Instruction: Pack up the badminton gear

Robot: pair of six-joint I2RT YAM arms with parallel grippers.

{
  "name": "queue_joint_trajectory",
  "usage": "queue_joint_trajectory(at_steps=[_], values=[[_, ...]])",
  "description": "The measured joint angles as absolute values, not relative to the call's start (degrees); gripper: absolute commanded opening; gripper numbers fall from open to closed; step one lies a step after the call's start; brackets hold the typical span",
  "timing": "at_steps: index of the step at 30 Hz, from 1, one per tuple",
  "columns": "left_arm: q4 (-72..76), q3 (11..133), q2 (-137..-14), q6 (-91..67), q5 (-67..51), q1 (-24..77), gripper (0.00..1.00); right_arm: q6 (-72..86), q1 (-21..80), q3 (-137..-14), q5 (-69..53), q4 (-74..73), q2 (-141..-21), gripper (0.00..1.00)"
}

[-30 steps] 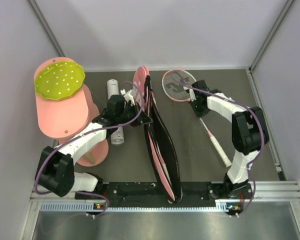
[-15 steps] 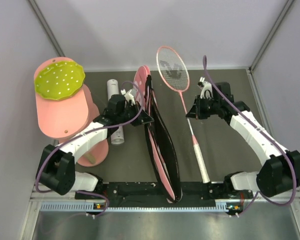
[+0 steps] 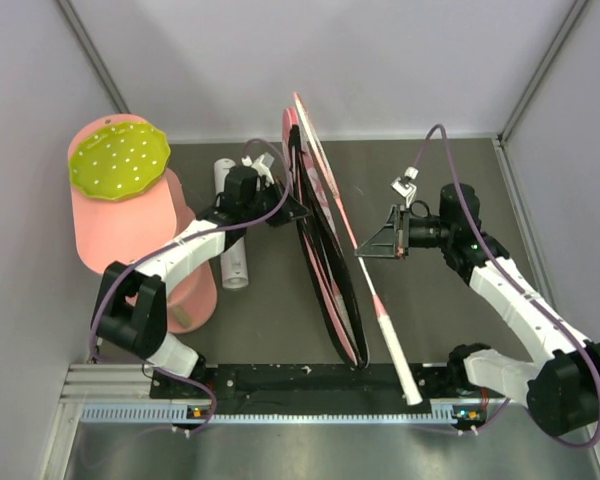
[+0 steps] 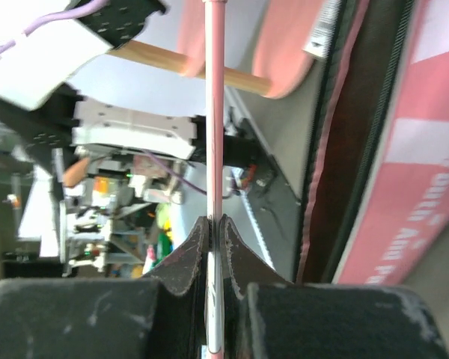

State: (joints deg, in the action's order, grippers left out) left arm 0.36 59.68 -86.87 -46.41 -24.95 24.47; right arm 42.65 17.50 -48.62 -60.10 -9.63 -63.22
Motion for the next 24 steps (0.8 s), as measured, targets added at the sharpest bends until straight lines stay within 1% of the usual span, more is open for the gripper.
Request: queue_joint_trajectory(at_steps=[3, 9, 24], values=[[0.5, 61.4, -88.8, -46.4, -24.2, 23.7, 0.0, 48.9, 17.5, -45.2, -63.2, -2.3, -61.3, 0.0], [1.9, 62.6, -91.7, -47.4, -23.3, 23.3, 0.0, 57.6, 17.5, -39.9, -67.3, 7.1, -59.4, 0.0], [3.1, 62.8, -92.4, -48.6, -22.9, 23.4, 0.0, 63.2, 19.5, -27.8, -68.9, 12.0, -56.0, 0.0]])
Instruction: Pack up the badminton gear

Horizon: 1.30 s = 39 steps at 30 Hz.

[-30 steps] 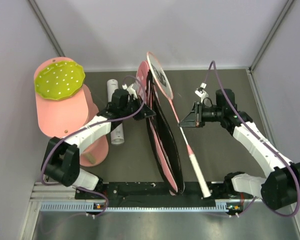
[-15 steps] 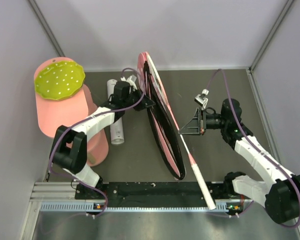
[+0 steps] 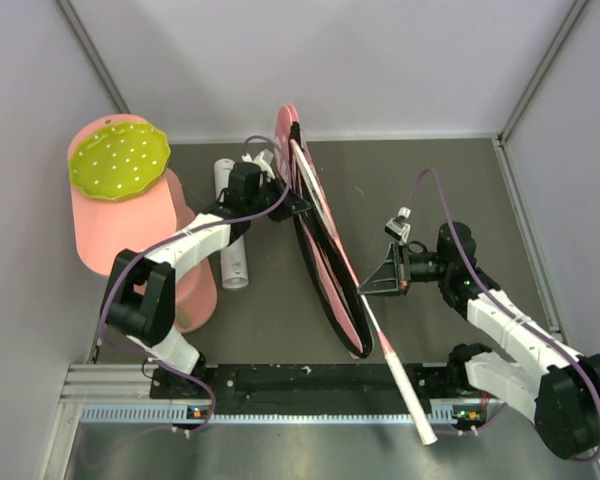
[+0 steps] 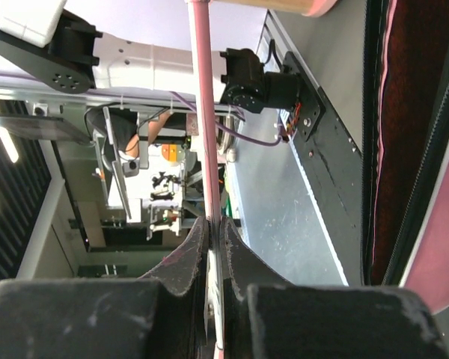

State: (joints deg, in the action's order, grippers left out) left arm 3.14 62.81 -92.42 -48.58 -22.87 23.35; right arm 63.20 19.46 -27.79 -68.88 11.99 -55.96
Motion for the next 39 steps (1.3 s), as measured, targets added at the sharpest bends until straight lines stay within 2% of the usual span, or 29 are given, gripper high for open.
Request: queue_joint_trajectory(at_steps=[10, 20, 29, 39], values=[[3.5, 62.7, -92.4, -48.8, -22.9, 23.4, 0.0, 65.0, 19.5, -23.3, -67.3, 9.5, -52.3, 0.0], [3.9, 62.5, -92.4, -49.4, -22.7, 23.4, 0.0, 68.3, 20.2, -26.8, -67.4, 11.0, -47.5, 0.0], [3.9, 62.5, -92.4, -49.5, -21.4, 23.4, 0.0, 71.8, 25.6, -27.3, -67.6, 13.9, -47.1, 0.0], [3.2, 62.5, -91.9, -49.6, -20.7, 23.4, 0.0, 69.7, 25.8, -22.3, -64.5, 10.1, -46.2, 0.0]])
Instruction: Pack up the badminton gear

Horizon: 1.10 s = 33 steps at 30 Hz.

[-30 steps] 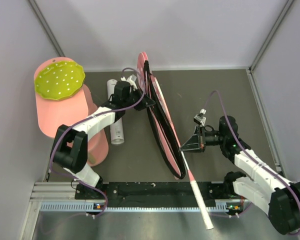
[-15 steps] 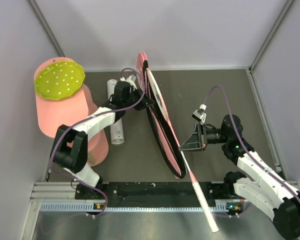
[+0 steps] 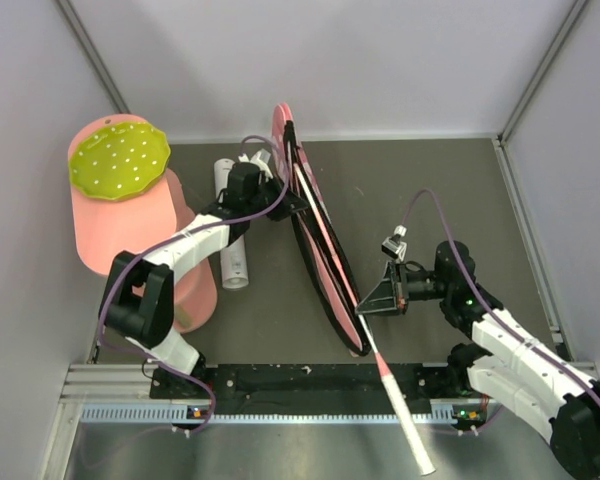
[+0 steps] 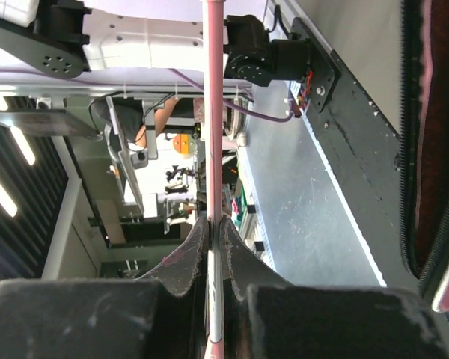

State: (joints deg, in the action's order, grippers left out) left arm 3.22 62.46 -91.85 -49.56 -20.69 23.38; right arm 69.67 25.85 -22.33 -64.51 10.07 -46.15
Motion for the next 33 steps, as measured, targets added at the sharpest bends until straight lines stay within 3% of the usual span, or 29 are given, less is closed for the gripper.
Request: queue_joint_trajectory(at_steps=[11, 20, 33], values=[[2.7, 62.0, -91.0, -49.6, -20.1, 23.4, 0.0, 67.5, 25.9, -21.4, -61.6, 7.6, -49.9, 0.0], [3.5, 59.5, -89.3, -49.6, -20.1, 23.8, 0.0, 68.9, 26.1, -23.4, -57.8, 14.7, -64.2, 0.0], [2.8, 57.2, -86.7, -48.7, -21.2, 24.5, 0.0, 73.9, 26.1, -38.5, -55.1, 27.6, -85.1, 0.0]])
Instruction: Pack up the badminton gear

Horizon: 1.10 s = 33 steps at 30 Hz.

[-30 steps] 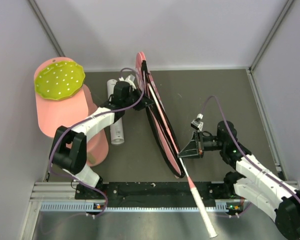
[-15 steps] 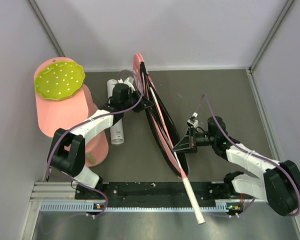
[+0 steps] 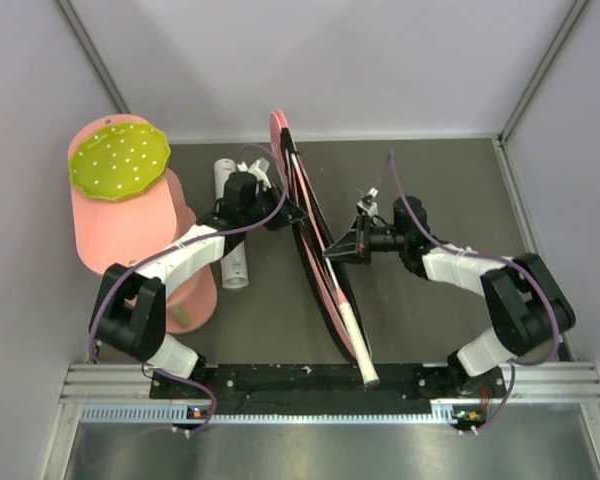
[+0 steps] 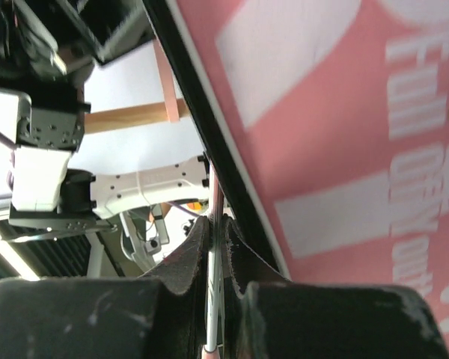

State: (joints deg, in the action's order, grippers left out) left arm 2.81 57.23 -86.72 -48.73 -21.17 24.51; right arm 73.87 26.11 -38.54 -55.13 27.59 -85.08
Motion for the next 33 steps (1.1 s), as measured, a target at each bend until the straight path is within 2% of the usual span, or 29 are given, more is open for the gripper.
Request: queue_joint_trajectory(at_steps=[9, 33], values=[[2.5, 56.5, -85.8, -48.1, -21.6, 24.6, 0.0, 70.0, 26.2, -49.7, -50.4, 23.6, -94.1, 0.0], [2.4, 56.1, -85.1, -47.8, -17.8, 25.3, 0.0, 42.2, 29.8, -67.5, -31.8, -1.2, -101.0, 0.0]])
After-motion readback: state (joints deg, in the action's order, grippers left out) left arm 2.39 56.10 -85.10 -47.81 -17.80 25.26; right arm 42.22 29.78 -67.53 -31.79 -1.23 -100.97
